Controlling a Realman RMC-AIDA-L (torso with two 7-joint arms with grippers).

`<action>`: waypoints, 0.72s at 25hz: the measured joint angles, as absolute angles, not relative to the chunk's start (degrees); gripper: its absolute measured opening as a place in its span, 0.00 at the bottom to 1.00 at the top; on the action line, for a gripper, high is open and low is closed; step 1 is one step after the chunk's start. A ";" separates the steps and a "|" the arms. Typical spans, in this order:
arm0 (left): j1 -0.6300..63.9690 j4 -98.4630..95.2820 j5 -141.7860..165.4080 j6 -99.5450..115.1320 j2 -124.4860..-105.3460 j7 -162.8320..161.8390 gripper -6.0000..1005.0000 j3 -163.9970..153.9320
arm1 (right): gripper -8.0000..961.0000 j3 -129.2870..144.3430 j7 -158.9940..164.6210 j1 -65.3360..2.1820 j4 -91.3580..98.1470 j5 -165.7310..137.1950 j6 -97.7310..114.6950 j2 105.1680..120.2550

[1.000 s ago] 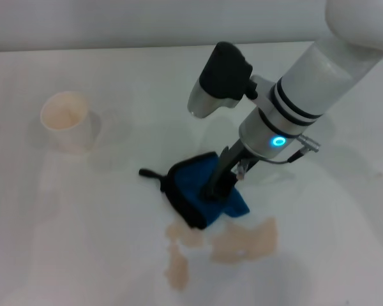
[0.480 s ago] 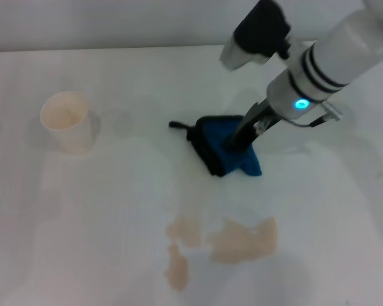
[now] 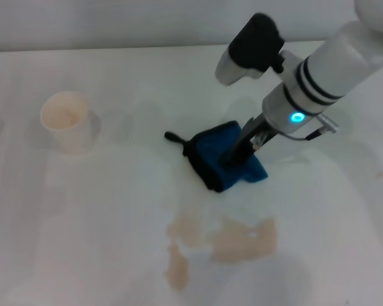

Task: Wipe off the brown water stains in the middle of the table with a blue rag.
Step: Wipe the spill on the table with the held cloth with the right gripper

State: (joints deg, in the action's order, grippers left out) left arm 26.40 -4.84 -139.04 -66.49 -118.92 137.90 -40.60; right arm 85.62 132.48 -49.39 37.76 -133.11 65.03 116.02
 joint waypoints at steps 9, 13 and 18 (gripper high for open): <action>26.92 -4.74 -139.04 -66.28 -118.91 137.90 0.89 -40.60 | 0.07 93.09 129.52 -49.51 39.30 -123.80 71.62 116.12; 26.92 -4.75 -139.04 -66.26 -118.91 137.90 0.89 -40.60 | 0.07 95.13 126.78 -49.59 39.95 -119.65 74.71 116.02; 26.89 -4.82 -139.04 -66.26 -118.91 137.90 0.89 -40.60 | 0.07 98.60 124.60 -50.50 39.52 -119.18 79.65 116.21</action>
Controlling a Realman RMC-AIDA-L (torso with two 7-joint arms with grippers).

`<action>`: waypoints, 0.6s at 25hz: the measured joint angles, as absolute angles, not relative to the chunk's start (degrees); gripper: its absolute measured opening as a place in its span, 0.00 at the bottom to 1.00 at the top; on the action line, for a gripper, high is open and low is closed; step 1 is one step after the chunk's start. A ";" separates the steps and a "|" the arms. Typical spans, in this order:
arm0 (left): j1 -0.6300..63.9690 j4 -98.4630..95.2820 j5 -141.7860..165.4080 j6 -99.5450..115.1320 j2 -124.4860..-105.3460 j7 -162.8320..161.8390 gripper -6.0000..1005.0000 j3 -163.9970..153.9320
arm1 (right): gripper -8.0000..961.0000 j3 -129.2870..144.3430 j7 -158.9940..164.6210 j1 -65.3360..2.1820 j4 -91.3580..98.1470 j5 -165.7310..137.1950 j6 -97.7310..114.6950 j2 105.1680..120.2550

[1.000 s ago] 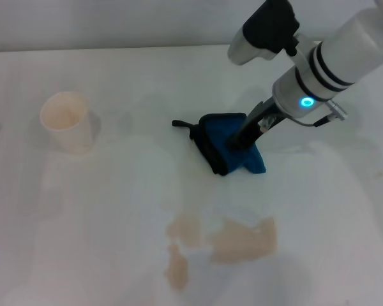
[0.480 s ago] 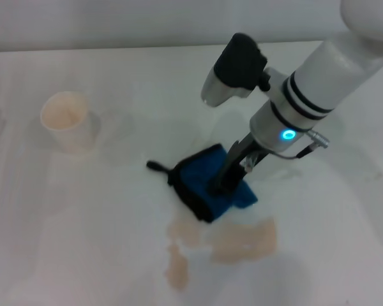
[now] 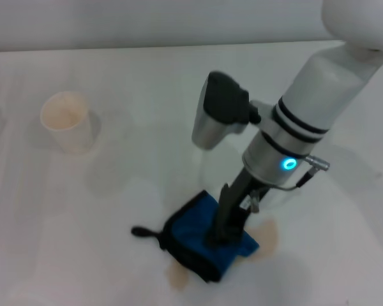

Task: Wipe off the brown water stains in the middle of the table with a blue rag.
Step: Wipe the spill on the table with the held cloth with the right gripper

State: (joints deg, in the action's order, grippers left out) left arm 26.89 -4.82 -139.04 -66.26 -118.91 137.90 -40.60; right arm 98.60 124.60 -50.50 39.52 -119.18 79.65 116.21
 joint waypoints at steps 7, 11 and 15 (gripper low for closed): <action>27.01 -4.83 -139.04 -66.26 -118.91 137.90 0.89 -40.61 | 0.07 103.88 124.01 -50.80 39.29 -116.93 80.21 116.22; 27.04 -4.84 -139.04 -66.27 -118.91 137.90 0.89 -40.60 | 0.07 107.23 123.87 -50.80 39.42 -115.32 81.29 116.21; 27.06 -4.84 -139.04 -66.27 -118.91 137.90 0.89 -40.60 | 0.07 107.59 123.87 -50.81 39.82 -115.16 82.16 116.19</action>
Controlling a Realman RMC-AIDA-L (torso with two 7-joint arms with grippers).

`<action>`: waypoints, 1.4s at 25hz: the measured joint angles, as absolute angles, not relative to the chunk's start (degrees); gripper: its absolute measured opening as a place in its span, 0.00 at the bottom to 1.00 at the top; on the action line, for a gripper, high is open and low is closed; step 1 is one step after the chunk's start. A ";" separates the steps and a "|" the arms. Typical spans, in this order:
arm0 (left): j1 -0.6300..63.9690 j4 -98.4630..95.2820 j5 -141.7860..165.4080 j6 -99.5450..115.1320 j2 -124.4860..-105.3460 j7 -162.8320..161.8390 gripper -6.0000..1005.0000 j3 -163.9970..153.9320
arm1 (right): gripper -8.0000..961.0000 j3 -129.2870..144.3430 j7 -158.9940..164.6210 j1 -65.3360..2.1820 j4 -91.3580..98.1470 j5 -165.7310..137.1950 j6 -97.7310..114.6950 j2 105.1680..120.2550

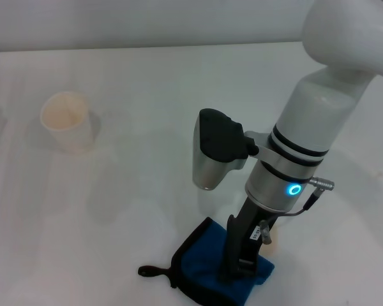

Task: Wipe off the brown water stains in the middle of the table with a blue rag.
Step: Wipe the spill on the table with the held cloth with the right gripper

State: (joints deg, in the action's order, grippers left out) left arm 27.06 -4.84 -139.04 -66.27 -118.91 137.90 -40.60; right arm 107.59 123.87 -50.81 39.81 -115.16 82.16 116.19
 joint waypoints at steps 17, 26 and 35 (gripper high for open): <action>27.07 -4.83 -139.15 -66.27 -118.86 137.90 0.89 -40.60 | 0.06 96.60 124.98 -50.66 37.35 -128.19 77.26 115.25; 27.42 -4.83 -139.36 -66.27 -118.82 137.90 0.89 -40.60 | 0.06 93.26 124.81 -50.81 37.31 -133.97 82.47 115.02; 27.60 -4.83 -139.40 -66.19 -118.82 137.90 0.89 -40.60 | 0.06 94.76 123.42 -51.16 38.29 -132.46 91.62 116.14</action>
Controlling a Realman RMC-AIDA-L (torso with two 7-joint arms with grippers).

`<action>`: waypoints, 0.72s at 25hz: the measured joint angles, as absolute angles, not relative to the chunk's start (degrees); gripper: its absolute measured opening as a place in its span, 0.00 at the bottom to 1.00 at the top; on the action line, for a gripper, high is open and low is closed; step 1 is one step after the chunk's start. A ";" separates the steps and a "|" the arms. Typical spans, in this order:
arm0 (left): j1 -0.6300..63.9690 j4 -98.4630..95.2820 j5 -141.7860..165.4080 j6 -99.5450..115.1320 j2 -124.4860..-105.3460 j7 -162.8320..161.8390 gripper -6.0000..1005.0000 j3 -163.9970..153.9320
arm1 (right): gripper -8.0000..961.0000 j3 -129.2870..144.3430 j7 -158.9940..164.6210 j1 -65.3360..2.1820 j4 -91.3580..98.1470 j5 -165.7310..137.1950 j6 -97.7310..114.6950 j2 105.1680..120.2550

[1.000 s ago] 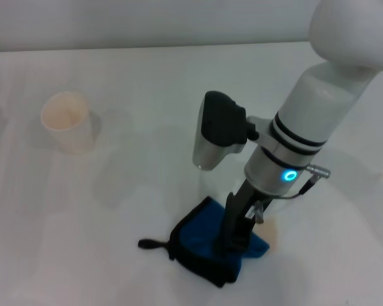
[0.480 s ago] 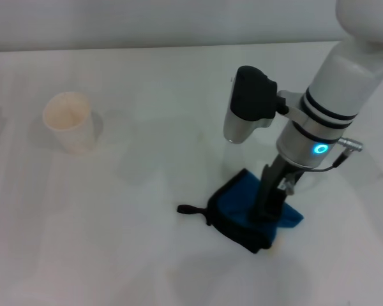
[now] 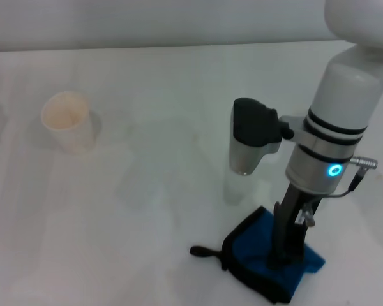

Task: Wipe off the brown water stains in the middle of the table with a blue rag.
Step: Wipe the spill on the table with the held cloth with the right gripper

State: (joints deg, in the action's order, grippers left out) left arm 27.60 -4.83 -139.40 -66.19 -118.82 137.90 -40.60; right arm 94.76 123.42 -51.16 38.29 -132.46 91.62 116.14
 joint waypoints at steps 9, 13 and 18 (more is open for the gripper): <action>27.40 -4.83 -139.16 -66.18 -118.91 137.90 0.89 -40.60 | 0.06 97.86 123.05 -50.45 39.27 -125.12 87.68 116.19; 27.24 -4.83 -139.13 -66.20 -118.96 137.90 0.89 -40.60 | 0.06 99.12 122.54 -50.11 39.30 -121.36 83.55 116.19; 27.19 -4.83 -139.13 -66.22 -119.02 137.90 0.89 -40.60 | 0.06 103.39 122.48 -50.10 39.34 -117.02 77.60 116.20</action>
State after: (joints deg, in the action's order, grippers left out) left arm 27.19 -4.83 -139.13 -66.22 -119.02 137.90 -40.60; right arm 103.39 122.48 -50.10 39.34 -117.02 77.60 116.20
